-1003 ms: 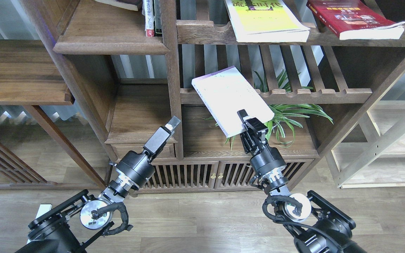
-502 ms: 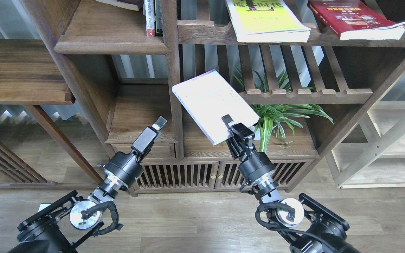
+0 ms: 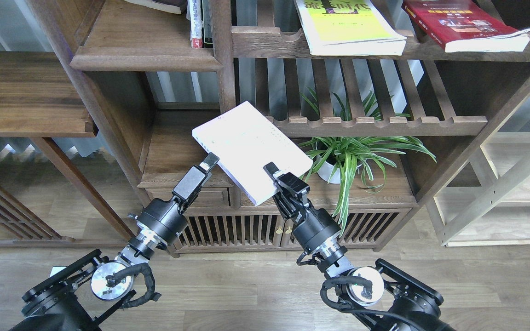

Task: Organize books on shelf
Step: 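Grasp the white book's edge with the left gripper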

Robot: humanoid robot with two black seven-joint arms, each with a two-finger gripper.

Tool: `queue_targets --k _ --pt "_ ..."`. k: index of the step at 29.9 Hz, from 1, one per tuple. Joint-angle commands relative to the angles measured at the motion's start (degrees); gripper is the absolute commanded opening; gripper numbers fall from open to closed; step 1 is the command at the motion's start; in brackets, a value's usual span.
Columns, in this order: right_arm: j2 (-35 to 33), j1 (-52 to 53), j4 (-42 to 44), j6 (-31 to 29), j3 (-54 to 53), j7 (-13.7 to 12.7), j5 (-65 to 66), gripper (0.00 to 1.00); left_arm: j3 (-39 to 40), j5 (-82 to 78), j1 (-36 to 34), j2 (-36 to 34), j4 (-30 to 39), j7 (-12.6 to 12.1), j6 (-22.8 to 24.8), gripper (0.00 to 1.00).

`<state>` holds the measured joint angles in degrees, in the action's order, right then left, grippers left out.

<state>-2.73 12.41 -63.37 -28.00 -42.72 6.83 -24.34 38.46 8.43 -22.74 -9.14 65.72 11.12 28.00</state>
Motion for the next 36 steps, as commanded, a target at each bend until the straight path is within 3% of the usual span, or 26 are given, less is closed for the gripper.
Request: queue_targets --k 1,14,19,25,28,33,36 --pt "0.3 0.1 0.0 0.0 1.1 -0.6 0.7 0.05 -0.9 -0.1 0.0 -0.1 -0.1 -0.1 0.0 0.97" --pt "2.6 0.0 0.0 0.0 3.9 -2.1 2.6 0.05 -1.7 -0.1 0.1 -0.2 -0.3 -0.1 0.0 0.95" --pt "2.6 0.1 0.0 0.0 3.9 -2.1 2.6 0.05 -1.8 -0.1 0.1 -1.2 0.3 -0.1 0.0 0.78" --pt "2.6 0.1 0.0 0.0 3.9 -2.1 2.7 0.05 -1.8 -0.1 0.6 -1.7 0.1 0.0 0.0 0.42" --pt "2.6 0.1 0.0 0.0 3.9 -2.1 2.7 0.05 -1.8 -0.5 0.7 -1.7 0.1 0.0 0.0 0.38" --pt "2.6 0.1 0.0 0.0 3.9 -2.1 2.7 0.05 -2.2 -0.8 0.8 -1.8 0.0 0.2 0.0 0.18" --pt "2.6 0.2 0.0 0.0 3.9 -2.1 2.7 0.05 -2.5 -0.8 0.6 -1.7 -0.2 0.2 0.0 0.14"
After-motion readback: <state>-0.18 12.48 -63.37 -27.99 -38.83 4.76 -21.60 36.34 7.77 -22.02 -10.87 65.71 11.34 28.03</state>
